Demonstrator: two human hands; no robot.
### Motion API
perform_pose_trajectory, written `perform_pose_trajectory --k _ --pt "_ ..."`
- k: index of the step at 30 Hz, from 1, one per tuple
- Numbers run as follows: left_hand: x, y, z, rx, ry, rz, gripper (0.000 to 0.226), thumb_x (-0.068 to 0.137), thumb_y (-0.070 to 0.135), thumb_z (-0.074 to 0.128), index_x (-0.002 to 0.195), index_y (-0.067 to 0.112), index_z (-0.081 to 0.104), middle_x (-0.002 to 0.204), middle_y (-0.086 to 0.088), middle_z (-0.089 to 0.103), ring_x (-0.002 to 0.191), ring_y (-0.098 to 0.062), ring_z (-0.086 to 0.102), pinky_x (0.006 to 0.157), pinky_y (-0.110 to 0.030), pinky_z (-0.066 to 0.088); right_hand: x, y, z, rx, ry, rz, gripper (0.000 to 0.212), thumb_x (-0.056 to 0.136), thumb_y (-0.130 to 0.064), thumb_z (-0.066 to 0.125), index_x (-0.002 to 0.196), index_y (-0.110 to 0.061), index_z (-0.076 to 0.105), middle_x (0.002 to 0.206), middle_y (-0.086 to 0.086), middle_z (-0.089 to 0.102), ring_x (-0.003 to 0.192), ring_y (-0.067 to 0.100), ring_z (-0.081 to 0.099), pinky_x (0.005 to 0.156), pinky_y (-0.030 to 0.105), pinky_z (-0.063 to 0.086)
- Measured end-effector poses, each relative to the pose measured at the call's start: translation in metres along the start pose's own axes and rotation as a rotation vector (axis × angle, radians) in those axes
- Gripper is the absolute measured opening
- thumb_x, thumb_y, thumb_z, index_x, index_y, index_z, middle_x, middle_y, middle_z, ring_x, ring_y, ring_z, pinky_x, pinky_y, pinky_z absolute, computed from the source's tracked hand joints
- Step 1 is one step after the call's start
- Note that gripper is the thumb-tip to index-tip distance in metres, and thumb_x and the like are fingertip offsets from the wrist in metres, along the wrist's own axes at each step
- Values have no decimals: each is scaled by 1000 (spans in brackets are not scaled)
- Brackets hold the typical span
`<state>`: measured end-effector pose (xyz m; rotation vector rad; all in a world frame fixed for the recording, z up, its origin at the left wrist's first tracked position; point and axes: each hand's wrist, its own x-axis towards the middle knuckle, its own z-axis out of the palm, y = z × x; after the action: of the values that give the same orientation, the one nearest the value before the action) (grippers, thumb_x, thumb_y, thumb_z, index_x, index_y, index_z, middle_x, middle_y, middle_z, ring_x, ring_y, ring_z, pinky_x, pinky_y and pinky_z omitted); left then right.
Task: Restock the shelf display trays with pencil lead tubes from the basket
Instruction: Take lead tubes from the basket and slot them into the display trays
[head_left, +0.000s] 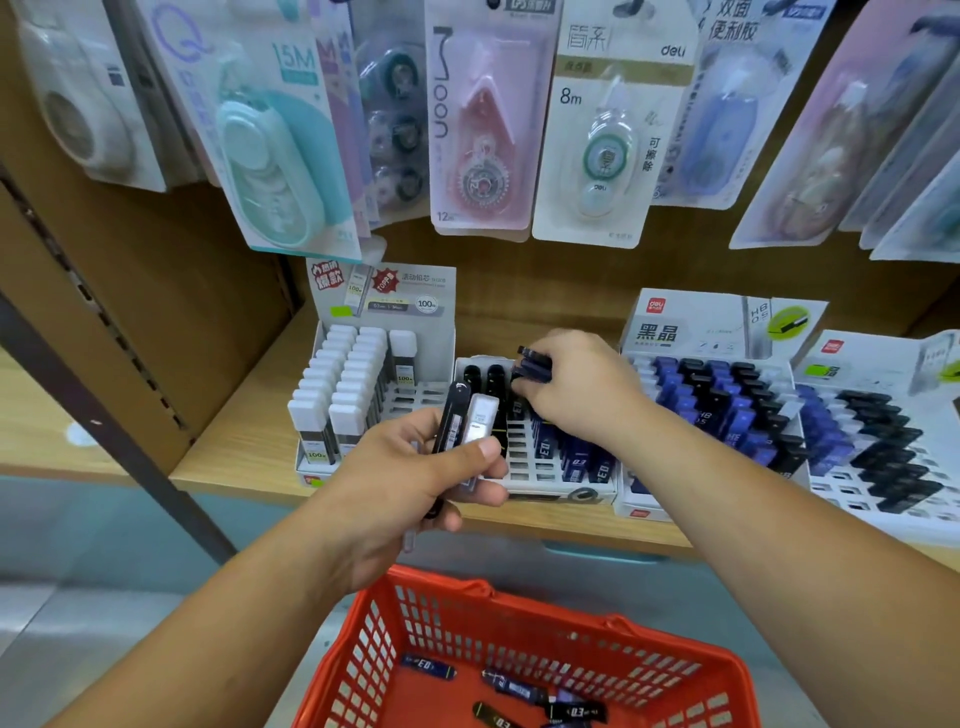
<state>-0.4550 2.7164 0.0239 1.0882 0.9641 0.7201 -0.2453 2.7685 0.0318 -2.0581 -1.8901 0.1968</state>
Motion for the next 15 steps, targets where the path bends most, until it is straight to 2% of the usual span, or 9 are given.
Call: perform_pose_trajectory --k 4,6,7,8,10,13,15 --pt "1 -1 -1 45 1 13 20 97 17 72 115 10 69 99 -14 78 82 -21 75 47 -22 43 0 8 -1 269 63 57 21 86 -36 80 76 -27 64 78 -8 66 81 21 64 76 38 56" --pt "3 -1 0 62 12 23 18 99 16 69 115 8 66 95 -13 77 79 -20 73 47 -23 42 -1 8 -7 552 87 122 19 84 -34 84 81 -21 71 77 -3 70 72 15 66 68 33 53" --pt "5 -1 0 60 26 28 15 100 15 67 113 7 64 92 -13 76 76 -19 72 46 -24 41 -2 8 -11 710 66 174 20 84 -33 85 86 -17 73 76 -1 70 61 12 62 60 30 49" --pt "7 -1 1 59 42 34 12 101 13 66 110 7 63 89 -13 74 72 -19 69 46 -25 39 -3 8 -15 840 11 231 23 86 -32 84 89 -12 72 73 2 67 50 11 54 53 27 41" --pt "12 0 6 43 75 46 7 99 12 66 105 10 61 84 -13 68 69 -20 59 45 -27 34 -7 8 -24 1032 -145 298 28 89 -34 81 91 -8 69 71 7 61 44 12 38 47 26 27" --pt "19 3 15 -6 149 103 9 98 12 67 101 12 59 70 -8 54 58 -16 45 43 -26 24 -10 9 -34 1238 -416 333 48 95 -52 66 112 -7 70 70 3 55 48 11 32 46 26 18" --pt "23 5 21 -14 188 155 14 97 21 72 101 13 62 61 -3 45 52 -15 35 42 -25 21 -14 12 -40 1266 -598 316 50 102 -51 54 123 -8 67 73 1 54 50 11 34 48 26 16"
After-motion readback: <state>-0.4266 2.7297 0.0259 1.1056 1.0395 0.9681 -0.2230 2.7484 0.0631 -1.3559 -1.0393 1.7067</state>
